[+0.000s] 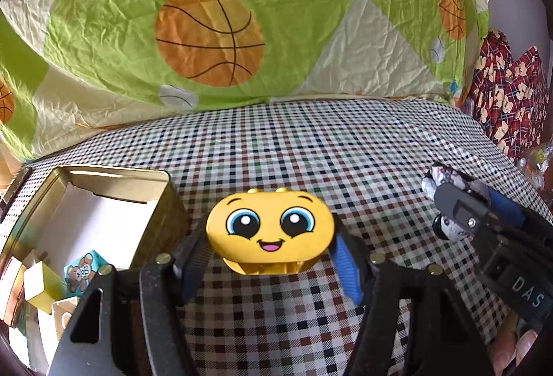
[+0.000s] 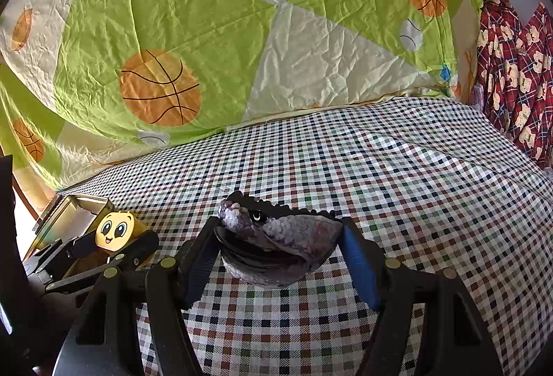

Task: Organize rigid objects
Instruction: 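Lift and carry the bowl and yellow smiley box toward the gold tin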

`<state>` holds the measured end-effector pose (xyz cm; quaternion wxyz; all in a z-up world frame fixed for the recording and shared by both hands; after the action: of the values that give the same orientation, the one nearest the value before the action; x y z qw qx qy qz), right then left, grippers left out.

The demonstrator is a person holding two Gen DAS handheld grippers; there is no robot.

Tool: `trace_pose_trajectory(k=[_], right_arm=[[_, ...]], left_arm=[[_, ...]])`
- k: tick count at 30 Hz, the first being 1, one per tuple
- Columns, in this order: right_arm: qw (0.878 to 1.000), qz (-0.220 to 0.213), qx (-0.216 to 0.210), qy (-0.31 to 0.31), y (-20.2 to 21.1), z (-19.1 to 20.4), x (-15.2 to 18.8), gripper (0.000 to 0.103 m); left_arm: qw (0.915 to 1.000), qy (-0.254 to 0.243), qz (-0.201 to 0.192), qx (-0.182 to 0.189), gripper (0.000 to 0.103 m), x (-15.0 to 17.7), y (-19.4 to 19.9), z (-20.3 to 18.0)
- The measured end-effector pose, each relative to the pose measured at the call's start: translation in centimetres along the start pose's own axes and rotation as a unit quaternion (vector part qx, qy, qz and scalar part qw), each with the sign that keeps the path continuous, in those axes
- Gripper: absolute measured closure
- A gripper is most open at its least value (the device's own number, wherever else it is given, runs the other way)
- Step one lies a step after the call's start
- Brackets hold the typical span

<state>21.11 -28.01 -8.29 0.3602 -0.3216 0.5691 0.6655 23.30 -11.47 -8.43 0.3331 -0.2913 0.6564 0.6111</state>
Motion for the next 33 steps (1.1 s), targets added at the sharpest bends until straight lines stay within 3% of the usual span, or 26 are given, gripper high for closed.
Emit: trace_pose_trajectory(k=[18, 33], right_arm=[[0.995, -0.089, 0.021, 0.049, 3.5, 2.1, 0.0, 0.033], [0.987, -0.135, 0.035, 0.076, 6.3, 3.4, 0.9, 0.033]], left_arm=[[0.9948, 0.030, -0.090, -0.036, 0.039, 0.7, 4.9, 2.1], [0.9918, 0.028, -0.119, -0.036, 0.039, 1.7, 7.6, 2.6]])
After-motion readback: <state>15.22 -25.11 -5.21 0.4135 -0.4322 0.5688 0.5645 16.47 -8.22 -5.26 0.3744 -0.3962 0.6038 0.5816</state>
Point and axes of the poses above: each gripper's, at about its wrist camera, not at the fingertips, and y roughly against the way its jaws point, z to its left, x to its underside, the point moved 3 cm from there along -y, roughly the way its jaws point, and after that the axes turned 3 degrees about y, right-handed, at the moved point
